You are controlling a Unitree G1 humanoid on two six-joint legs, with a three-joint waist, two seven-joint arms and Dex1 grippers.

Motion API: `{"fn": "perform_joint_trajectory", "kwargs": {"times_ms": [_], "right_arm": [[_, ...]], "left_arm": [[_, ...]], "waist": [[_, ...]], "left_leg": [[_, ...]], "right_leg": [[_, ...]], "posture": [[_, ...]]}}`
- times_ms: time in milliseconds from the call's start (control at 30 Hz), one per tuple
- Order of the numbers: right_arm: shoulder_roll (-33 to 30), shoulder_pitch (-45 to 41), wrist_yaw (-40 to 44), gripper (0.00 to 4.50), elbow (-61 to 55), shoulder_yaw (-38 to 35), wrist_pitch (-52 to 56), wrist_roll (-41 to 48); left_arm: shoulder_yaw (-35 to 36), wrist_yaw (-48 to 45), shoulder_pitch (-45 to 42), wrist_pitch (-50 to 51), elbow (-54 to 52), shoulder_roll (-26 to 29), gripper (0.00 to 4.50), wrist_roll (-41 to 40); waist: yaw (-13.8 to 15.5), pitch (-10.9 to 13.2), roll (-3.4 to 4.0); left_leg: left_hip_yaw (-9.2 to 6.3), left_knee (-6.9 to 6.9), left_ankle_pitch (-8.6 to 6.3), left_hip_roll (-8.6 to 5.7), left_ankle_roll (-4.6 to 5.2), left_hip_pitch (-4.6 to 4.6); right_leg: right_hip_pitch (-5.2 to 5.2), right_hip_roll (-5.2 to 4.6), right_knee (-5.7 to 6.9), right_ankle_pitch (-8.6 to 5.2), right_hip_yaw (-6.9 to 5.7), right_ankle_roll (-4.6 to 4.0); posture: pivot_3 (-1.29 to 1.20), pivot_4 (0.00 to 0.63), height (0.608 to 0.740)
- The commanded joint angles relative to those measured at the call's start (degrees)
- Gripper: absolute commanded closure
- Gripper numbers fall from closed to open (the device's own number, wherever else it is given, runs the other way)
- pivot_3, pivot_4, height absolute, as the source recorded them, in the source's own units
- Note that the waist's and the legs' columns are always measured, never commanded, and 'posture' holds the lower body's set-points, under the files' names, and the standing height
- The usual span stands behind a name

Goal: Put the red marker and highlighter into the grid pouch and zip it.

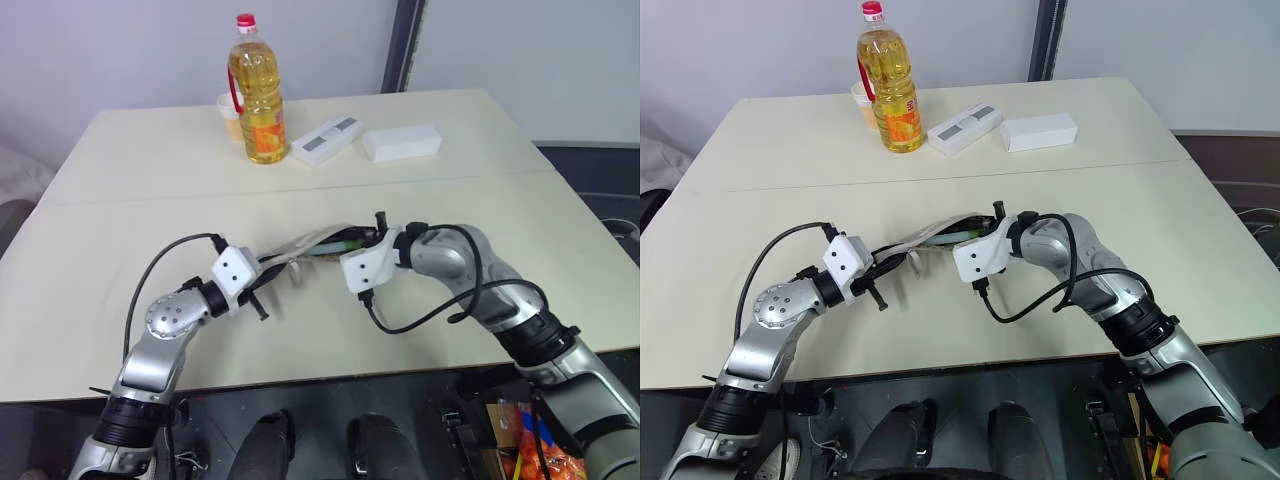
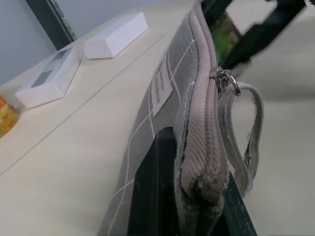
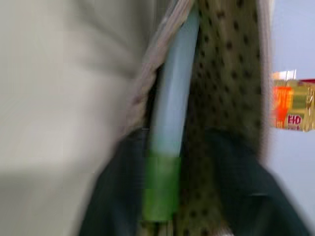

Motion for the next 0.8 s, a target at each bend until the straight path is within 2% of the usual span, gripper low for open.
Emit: {"fn": "perform_joint_trajectory", "kwargs": {"times_ms": [33, 67, 100, 267, 400, 667, 800], "right_arm": [[0.1, -1.0, 0.3, 0.7, -1.9, -1.8, -0.4, 1.1], [0.1, -1.0, 0.2, 0.21, -2.0, -2.0, -0.5, 1.3], [0.0, -0.9, -0.1, 0.1, -2.2, -2.6, -0.5, 1.9], [0.3, -0.5, -0.3, 0.1, -3.8, -6.5, 0.2, 7.2], [0.3, 0.5, 1.9, 0.1, -7.0, -11.8, 4.4, 15.6], [1.6, 4.5, 3.9, 0.1, -13.3, -20.4, 22.9, 30.6], [6.2, 6.7, 1.0, 0.1, -16.4, -23.9, 35.1, 39.7]], "left_arm": [[0.4, 0.5, -1.3, 0.5, -3.0, -0.1, 4.5, -1.0], [0.4, 0.5, -1.5, 0.7, -3.0, -0.1, 4.5, -1.1], [0.4, 0.5, -1.8, 0.9, -2.9, -0.2, 4.5, -1.1], [0.6, 1.4, -2.8, 1.7, -1.8, -0.9, 4.5, -1.1], [0.9, 2.9, -4.2, 2.2, 0.0, -2.3, 4.5, -1.0], [1.2, 7.2, -7.5, 1.4, 5.1, -5.1, 4.5, 0.2], [0.7, 10.5, -9.3, 1.5, 7.4, -7.3, 4.5, 1.7]], "waist": [[0.0, 0.0, 0.0], [0.0, 0.0, 0.0], [0.0, 0.0, 0.0], [0.0, 0.0, 0.0], [0.0, 0.0, 0.0], [0.1, 0.0, -0.01], [0.0, 0.0, -0.02]], "left_leg": [[0.0, 0.0, 0.0, 0.0, 0.0, 0.0], [0.0, 0.01, 0.0, 0.0, 0.0, 0.0], [0.0, 0.01, 0.0, 0.0, 0.0, 0.0], [0.0, 0.02, 0.0, 0.0, 0.0, 0.0], [0.0, 0.03, 0.0, 0.0, 0.0, 0.0], [-0.03, 0.09, 0.0, 0.0, 0.0, 0.01], [-0.06, 0.1, 0.0, 0.0, 0.0, 0.01]], "right_leg": [[0.0, 0.0, 0.0, 0.0, 0.0, 0.0], [0.01, 0.0, 0.0, 0.0, 0.0, 0.0], [0.01, 0.0, 0.0, 0.0, 0.0, 0.0], [0.02, 0.0, 0.0, 0.0, 0.0, 0.0], [0.03, 0.0, 0.0, 0.0, -0.01, 0.0], [0.08, -0.01, 0.01, 0.01, 0.0, 0.01], [0.08, 0.0, 0.02, 0.02, 0.0, 0.02]], "posture": [[0.0, 0.15, 0.74], [0.0, 0.15, 0.74], [0.0, 0.15, 0.74], [0.0, 0.15, 0.74], [0.0, 0.15, 0.74], [0.0, 0.15, 0.74], [0.0, 0.15, 0.74]]}}
